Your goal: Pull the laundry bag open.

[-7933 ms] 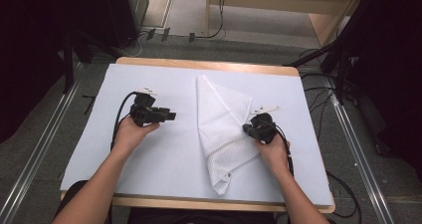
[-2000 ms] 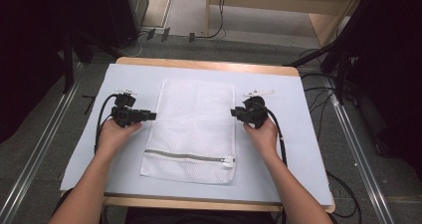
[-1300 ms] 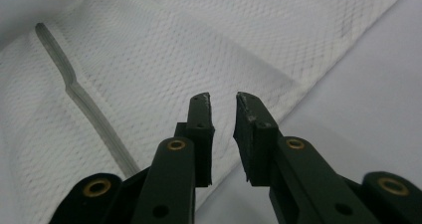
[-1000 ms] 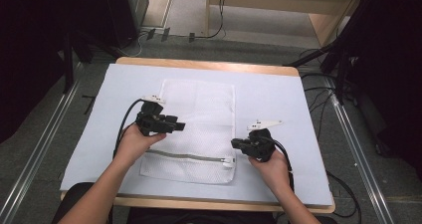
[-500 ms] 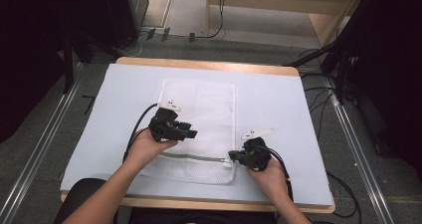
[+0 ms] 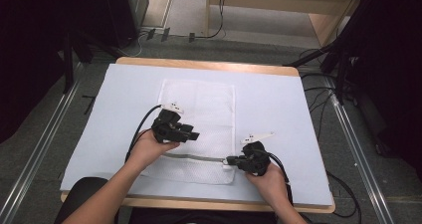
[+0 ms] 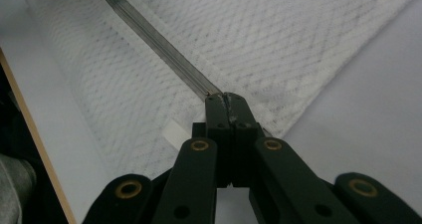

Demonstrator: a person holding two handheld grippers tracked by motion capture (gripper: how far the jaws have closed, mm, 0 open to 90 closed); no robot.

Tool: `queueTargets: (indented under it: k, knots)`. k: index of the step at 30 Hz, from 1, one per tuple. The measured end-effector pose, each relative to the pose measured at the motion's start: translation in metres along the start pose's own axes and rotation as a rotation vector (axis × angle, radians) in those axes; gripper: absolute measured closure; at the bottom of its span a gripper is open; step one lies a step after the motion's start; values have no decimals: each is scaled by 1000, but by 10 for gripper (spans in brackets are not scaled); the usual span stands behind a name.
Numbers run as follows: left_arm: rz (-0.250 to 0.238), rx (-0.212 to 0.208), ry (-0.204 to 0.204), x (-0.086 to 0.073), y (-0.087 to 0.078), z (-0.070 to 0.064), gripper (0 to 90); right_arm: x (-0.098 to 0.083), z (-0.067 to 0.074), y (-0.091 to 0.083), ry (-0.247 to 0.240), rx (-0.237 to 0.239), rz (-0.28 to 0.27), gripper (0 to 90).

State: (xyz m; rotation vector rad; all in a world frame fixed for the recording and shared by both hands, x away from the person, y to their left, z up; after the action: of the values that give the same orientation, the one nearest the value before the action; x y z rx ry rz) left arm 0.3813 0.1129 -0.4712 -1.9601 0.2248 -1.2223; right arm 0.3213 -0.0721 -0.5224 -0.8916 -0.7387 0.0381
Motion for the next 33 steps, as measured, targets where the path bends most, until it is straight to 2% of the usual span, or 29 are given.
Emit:
queueTargets:
  k: [6,9,13,18,21,25,28,33]
  knots:
    - [3,-9,13,1,3,-5,565,3,10,5,-35,16,-2,900]
    - [2,-13,16,1,3,-7,567,5,11,4,-56,5,-13,900]
    - [3,-29,15,1,5,-12,578,7,3,-1,-65,-29,-31,900]
    - [31,-50,32,-2,15,-22,579,4,-8,0,-58,-51,-22,900]
    - [48,-66,46,-4,22,-28,583,3,-9,2,-63,-57,-14,900]
    - [64,-98,49,-6,29,-35,601,2,-10,4,-99,-57,-24,900]
    - [81,-104,68,-9,33,-40,635,2,-10,5,-122,-59,-39,900]
    - [95,-137,44,-11,41,-48,681,1,-9,5,-134,-61,-37,900]
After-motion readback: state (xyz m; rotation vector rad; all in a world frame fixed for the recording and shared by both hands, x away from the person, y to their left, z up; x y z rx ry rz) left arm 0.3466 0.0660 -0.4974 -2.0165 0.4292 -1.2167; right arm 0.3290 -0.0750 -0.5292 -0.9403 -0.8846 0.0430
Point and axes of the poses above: each handheld gripper's, and its own axes: y roughly forward along the jaws, x roughly out of its top, z roughly to its left, the point moved 8 cm from there along y, roughly forward along the jaws, and after that the axes turned 6 degrees about y, right-handed, at the moved point
